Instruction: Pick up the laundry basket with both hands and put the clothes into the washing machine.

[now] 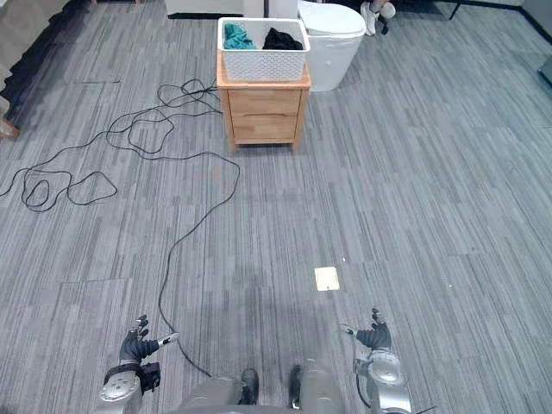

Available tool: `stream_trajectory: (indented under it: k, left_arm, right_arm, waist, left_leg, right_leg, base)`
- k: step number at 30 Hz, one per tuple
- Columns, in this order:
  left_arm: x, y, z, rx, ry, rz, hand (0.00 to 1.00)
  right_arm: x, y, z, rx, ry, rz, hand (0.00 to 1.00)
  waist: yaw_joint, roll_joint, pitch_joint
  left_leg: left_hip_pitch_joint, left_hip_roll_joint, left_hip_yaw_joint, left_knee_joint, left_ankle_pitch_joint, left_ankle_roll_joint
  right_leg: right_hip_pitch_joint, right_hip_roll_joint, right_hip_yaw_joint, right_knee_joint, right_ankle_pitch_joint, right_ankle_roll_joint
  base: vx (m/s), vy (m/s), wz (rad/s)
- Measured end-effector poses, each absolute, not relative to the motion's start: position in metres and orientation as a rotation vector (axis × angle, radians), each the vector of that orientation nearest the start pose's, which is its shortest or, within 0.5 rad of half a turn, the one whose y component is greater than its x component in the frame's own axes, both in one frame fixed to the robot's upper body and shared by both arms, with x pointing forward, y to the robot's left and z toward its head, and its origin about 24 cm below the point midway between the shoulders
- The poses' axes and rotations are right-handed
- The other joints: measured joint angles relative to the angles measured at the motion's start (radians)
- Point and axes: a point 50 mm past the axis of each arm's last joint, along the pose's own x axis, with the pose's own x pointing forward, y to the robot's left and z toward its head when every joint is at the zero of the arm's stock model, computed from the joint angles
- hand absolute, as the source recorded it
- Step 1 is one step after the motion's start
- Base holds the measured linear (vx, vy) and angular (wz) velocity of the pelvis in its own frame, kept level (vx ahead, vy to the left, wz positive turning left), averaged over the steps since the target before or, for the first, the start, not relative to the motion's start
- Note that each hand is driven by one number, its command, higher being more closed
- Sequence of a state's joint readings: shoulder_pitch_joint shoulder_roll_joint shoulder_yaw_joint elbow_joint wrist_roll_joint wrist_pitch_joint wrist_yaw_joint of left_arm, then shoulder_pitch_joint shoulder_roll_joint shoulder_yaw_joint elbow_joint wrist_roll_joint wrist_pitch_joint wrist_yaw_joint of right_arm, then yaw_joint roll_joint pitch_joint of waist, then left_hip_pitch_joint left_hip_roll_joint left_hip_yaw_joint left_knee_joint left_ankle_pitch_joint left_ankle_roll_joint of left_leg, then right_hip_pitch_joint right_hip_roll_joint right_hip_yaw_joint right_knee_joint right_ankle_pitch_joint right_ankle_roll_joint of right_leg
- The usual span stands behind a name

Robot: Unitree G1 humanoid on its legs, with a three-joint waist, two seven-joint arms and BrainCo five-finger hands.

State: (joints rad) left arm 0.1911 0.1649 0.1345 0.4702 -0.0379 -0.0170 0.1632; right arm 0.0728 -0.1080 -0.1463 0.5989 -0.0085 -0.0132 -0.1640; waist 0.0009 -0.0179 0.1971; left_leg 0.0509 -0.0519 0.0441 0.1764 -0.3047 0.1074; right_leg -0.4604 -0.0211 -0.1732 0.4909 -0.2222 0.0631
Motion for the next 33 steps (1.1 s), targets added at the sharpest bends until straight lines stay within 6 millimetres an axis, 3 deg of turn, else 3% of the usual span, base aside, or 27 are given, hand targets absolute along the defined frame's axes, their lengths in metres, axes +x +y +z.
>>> stream_trajectory:
  k: [4, 5, 6, 7, 8, 9, 10, 11, 12, 14, 15, 18, 19, 20, 21, 22, 23, 24, 25, 27, 28, 30, 33]
  left_arm:
    - [0.171, 0.239, -0.079, 0.148, 0.574, 0.365, 0.0]
    - [0.172, 0.237, -0.079, 0.148, 0.572, 0.359, 0.0]
    - [0.173, 0.23, -0.081, 0.127, 0.576, 0.354, 0.0]
    - [0.173, 0.228, -0.081, 0.118, 0.573, 0.353, 0.0]
    - [0.174, 0.223, -0.081, 0.1, 0.57, 0.35, 0.0]
    - [0.174, 0.22, -0.082, 0.082, 0.571, 0.352, 0.0]
    - [0.17, 0.215, -0.083, 0.057, 0.571, 0.344, 0.0]
    - [0.17, 0.211, -0.08, 0.05, 0.558, 0.326, 0.0]
    - [0.172, 0.209, -0.079, 0.042, 0.549, 0.318, 0.0]
    - [0.175, 0.205, -0.073, 0.023, 0.515, 0.313, 0.0]
    - [0.173, 0.203, -0.073, 0.017, 0.513, 0.315, 0.0]
    - [0.164, 0.202, -0.077, 0.01, 0.538, 0.318, 0.0]
    - [0.16, 0.202, -0.079, 0.011, 0.549, 0.313, 0.0]
    - [0.156, 0.201, -0.081, 0.01, 0.564, 0.308, 0.0]
    - [0.153, 0.2, -0.083, 0.01, 0.574, 0.305, 0.0]
    - [0.151, 0.202, -0.088, 0.016, 0.604, 0.301, 0.0]
    - [0.153, 0.205, -0.087, 0.023, 0.602, 0.304, 0.0]
    - [0.154, 0.207, -0.086, 0.026, 0.594, 0.312, 0.0]
    - [0.153, 0.206, -0.087, 0.024, 0.599, 0.307, 0.0]
    - [0.151, 0.205, -0.09, 0.035, 0.617, 0.29, 0.0]
    - [0.152, 0.203, -0.09, 0.044, 0.62, 0.272, 0.0]
    - [0.151, 0.205, -0.09, 0.054, 0.625, 0.277, 0.0]
    - [0.155, 0.21, -0.09, 0.077, 0.623, 0.271, 0.0]
  right_arm:
    - [0.179, -0.235, -0.089, -0.16, 0.627, -0.362, 0.0]
    - [0.177, -0.238, -0.086, -0.17, 0.611, -0.365, 0.0]
    - [0.177, -0.242, -0.083, -0.194, 0.603, -0.36, 0.0]
    - [0.181, -0.24, -0.08, -0.196, 0.588, -0.353, 0.0]
    - [0.186, -0.233, -0.076, -0.206, 0.564, -0.324, 0.0]
    - [0.188, -0.23, -0.073, -0.218, 0.553, -0.299, 0.0]
    - [0.19, -0.225, -0.068, -0.225, 0.526, -0.264, 0.0]
    - [0.192, -0.22, -0.063, -0.224, 0.498, -0.25, 0.0]
    - [0.194, -0.218, -0.059, -0.221, 0.476, -0.247, 0.0]
    - [0.202, -0.214, -0.047, -0.211, 0.408, -0.244, 0.0]
    - [0.204, -0.214, -0.043, -0.211, 0.392, -0.246, 0.0]
    - [0.207, -0.215, -0.041, -0.205, 0.38, -0.247, 0.0]
    - [0.206, -0.215, -0.043, -0.204, 0.388, -0.248, 0.0]
    - [0.204, -0.219, -0.046, -0.217, 0.405, -0.251, 0.0]
    - [0.202, -0.222, -0.05, -0.228, 0.422, -0.252, 0.0]
    - [0.193, -0.223, -0.066, -0.227, 0.5, -0.255, 0.0]
    - [0.189, -0.217, -0.075, -0.206, 0.547, -0.247, 0.0]
    - [0.19, -0.215, -0.075, -0.2, 0.545, -0.246, 0.0]
    - [0.189, -0.213, -0.076, -0.202, 0.549, -0.239, 0.0]
    - [0.193, -0.21, -0.074, -0.209, 0.537, -0.215, 0.0]
    - [0.195, -0.207, -0.073, -0.222, 0.53, -0.2, 0.0]
    - [0.196, -0.198, -0.074, -0.237, 0.521, -0.15, 0.0]
    - [0.195, -0.192, -0.074, -0.233, 0.518, -0.133, 0.0]
  waist:
    - [-0.045, 0.004, 0.018]
    - [-0.055, -0.001, 0.014]
    - [-0.064, 0.033, 0.015]
    - [-0.064, 0.054, 0.021]
    - [-0.064, 0.064, 0.032]
    - [-0.063, 0.071, 0.04]
    - [-0.048, 0.082, 0.045]
    - [-0.038, 0.082, 0.048]
    - [-0.032, 0.076, 0.051]
    - [0.014, 0.055, 0.062]
    - [0.023, 0.057, 0.061]
    - [0.047, 0.045, 0.067]
    - [0.047, 0.039, 0.07]
    - [0.052, 0.05, 0.06]
    - [0.058, 0.063, 0.051]
    - [0.068, 0.055, 0.036]
    - [0.069, 0.007, 0.005]
    - [0.069, -0.005, 0.0]
    - [0.068, -0.011, -0.001]
    - [0.051, -0.015, 0.001]
    - [0.034, -0.015, 0.002]
    - [0.029, -0.008, 0.004]
    - [0.006, -0.004, 0.003]
  left_leg:
    - [0.12, 0.004, -0.054, -0.066, -0.01, -0.047]
    - [0.157, -0.002, -0.065, -0.055, -0.035, -0.091]
    - [0.172, 0.029, -0.059, 0.0, -0.061, -0.137]
    - [0.157, 0.05, -0.038, 0.06, -0.055, -0.158]
    - [0.084, 0.057, 0.021, 0.26, 0.008, -0.233]
    - [0.041, 0.073, 0.045, 0.397, 0.077, -0.24]
    - [-0.052, 0.13, 0.065, 0.672, 0.17, -0.243]
    - [-0.136, 0.188, 0.087, 0.872, 0.15, -0.213]
    - [-0.181, 0.208, 0.1, 0.942, 0.135, -0.194]
    - [-0.327, 0.246, 0.151, 1.014, 0.086, -0.118]
    - [-0.38, 0.254, 0.155, 0.994, 0.07, -0.114]
    - [-0.535, 0.243, 0.163, 0.704, 0.047, -0.125]
    - [-0.561, 0.213, 0.147, 0.49, 0.078, -0.163]
    - [-0.555, 0.193, 0.11, 0.236, 0.14, -0.213]
    - [-0.553, 0.196, 0.081, 0.148, 0.171, -0.221]
    - [-0.547, 0.178, 0.078, 0.192, 0.315, -0.176]
    - [-0.561, 0.139, 0.105, 0.249, 0.253, -0.126]
    - [-0.564, 0.131, 0.124, 0.286, 0.231, -0.1]
    - [-0.543, 0.131, 0.157, 0.352, 0.162, -0.037]
    - [-0.443, 0.103, 0.181, 0.357, 0.088, 0.025]
    - [-0.359, 0.083, 0.182, 0.328, 0.066, 0.049]
    - [-0.171, 0.079, 0.208, 0.218, 0.037, 0.059]
    - [-0.061, 0.085, 0.213, 0.142, -0.004, 0.013]
  right_leg:
    - [-0.065, 0.028, -0.014, -0.246, 0.186, -0.04]
    - [-0.09, 0.02, -0.012, -0.246, 0.275, -0.091]
    - [-0.103, 0.031, -0.021, -0.142, 0.316, -0.155]
    - [-0.1, 0.041, -0.029, -0.105, 0.279, -0.177]
    - [-0.08, 0.04, -0.024, -0.045, 0.196, -0.181]
    - [-0.046, 0.046, -0.019, -0.036, 0.167, -0.182]
    - [0.044, 0.068, -0.003, -0.05, 0.119, -0.181]
    - [0.14, 0.088, 0.011, -0.08, 0.088, -0.188]
    - [0.188, 0.089, 0.017, -0.098, 0.073, -0.189]
    - [0.343, 0.085, 0.099, -0.181, 0.02, -0.174]
    - [0.384, 0.082, 0.119, -0.206, 0.006, -0.168]
    - [0.521, 0.025, 0.178, -0.274, -0.048, -0.126]
    - [0.57, -0.015, 0.199, -0.308, -0.073, -0.096]
    - [0.615, -0.034, 0.218, -0.348, -0.092, -0.067]
    - [0.636, -0.032, 0.233, -0.367, -0.104, -0.056]
    - [0.675, -0.07, 0.262, -0.369, -0.123, -0.048]
    - [0.641, -0.122, 0.276, -0.303, -0.117, -0.042]
    - [0.623, -0.141, 0.283, -0.253, -0.104, -0.018]
    - [0.587, -0.156, 0.308, -0.115, -0.064, 0.052]
    - [0.484, -0.173, 0.33, 0.213, 0.049, 0.181]
    - [0.401, -0.175, 0.325, 0.428, 0.026, 0.138]
    - [0.259, -0.166, 0.236, 0.569, -0.034, 0.028]
    - [0.113, -0.136, 0.139, 0.432, -0.073, 0.016]
  base:
    - [0.62, -0.007, 0.63]
    - [0.74, -0.069, 0.55]
    - [0.74, -0.068, 0.34]
    - [0.75, -0.077, 0.06]
    - [0.75, -0.086, -0.04]
    - [0.63, -0.086, -0.08]
    - [0.76, -0.086, -0.16]
    - [0.74, -0.073, -0.16]
    - [0.86, -0.067, -0.17]
    - [0.67, 0.005, -0.43]
    - [0.62, 0.101, -0.68]
    - [0.66, 0.22, -0.6]
    - [0.78, 0.364, -0.55]
    - [0.79, 0.403, -0.63]
    - [0.69, 0.4, -0.7]
    - [0.69, 0.414, -0.51]
    - [0.71, 0.399, -0.34]
    - [0.75, 0.39, -0.3]
    - [0.62, 0.316, -0.39]
    - [0.68, 0.337, -0.31]
    - [0.71, 0.289, -0.23]
    - [0.57, 0.196, -0.52]
    - [0.43, 0.05, -0.2]
